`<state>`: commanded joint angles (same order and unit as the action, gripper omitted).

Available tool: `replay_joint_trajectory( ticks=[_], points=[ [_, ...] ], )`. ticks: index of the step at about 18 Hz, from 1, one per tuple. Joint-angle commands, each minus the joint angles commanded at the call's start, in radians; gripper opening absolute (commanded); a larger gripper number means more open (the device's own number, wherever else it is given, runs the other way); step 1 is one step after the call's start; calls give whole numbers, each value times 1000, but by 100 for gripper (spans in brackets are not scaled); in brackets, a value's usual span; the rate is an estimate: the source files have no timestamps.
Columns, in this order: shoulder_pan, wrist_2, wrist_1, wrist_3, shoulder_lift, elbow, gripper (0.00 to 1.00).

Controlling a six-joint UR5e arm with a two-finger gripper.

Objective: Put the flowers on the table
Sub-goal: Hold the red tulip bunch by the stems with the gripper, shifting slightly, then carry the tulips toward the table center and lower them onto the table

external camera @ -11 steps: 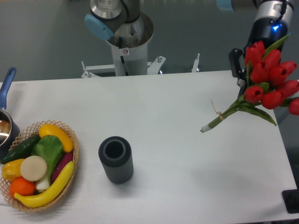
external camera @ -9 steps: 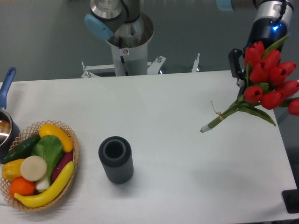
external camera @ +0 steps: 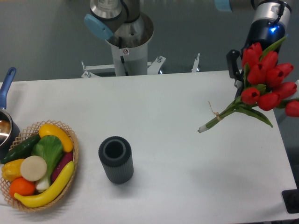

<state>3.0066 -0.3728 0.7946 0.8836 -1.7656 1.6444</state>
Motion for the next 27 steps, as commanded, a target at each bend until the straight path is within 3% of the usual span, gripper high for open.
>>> replay_joint_trajectory(
  ticks=[9,18,24,27],
  points=[
    [-14,-37,0,8,8,3,33],
    [-106,-495,3,9,38,-6,33],
    [-219,-759,5,12,26,-6,33],
    [-282,-869,3,38,-8,-12,33]
  ],
)
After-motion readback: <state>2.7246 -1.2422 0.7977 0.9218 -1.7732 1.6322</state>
